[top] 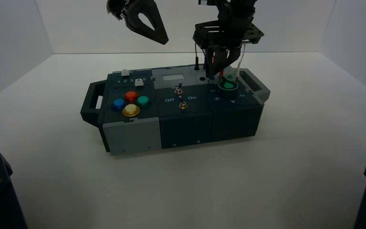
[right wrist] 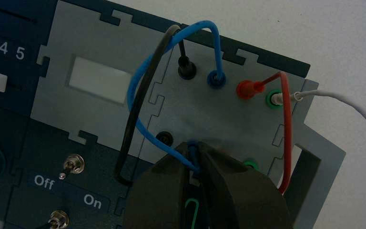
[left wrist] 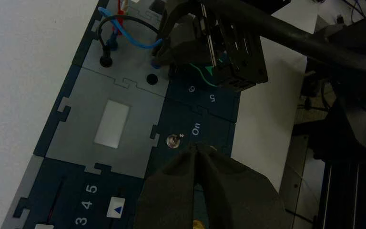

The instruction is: Pull the blue wire.

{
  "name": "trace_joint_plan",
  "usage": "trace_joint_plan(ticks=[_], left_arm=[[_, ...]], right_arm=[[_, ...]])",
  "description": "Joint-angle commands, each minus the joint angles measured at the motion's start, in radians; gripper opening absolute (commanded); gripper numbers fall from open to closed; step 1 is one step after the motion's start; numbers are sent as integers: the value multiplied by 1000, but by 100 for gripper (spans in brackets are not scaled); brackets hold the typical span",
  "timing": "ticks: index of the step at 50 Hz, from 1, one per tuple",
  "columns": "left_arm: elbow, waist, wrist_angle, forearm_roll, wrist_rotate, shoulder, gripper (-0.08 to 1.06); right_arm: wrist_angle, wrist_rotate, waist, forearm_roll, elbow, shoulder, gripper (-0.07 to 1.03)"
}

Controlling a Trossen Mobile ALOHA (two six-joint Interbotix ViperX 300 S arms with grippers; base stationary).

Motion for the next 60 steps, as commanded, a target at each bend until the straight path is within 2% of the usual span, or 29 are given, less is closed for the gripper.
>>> trace_joint_plan(ticks=[1, 60], left_arm=[[-8, 5, 9, -8, 12, -15, -3], [-8, 5, 9, -8, 12, -15, -3]], right_arm=[[11, 2, -8, -6, -26, -52, -2], [81, 2, 5, -5, -26, -129, -2]])
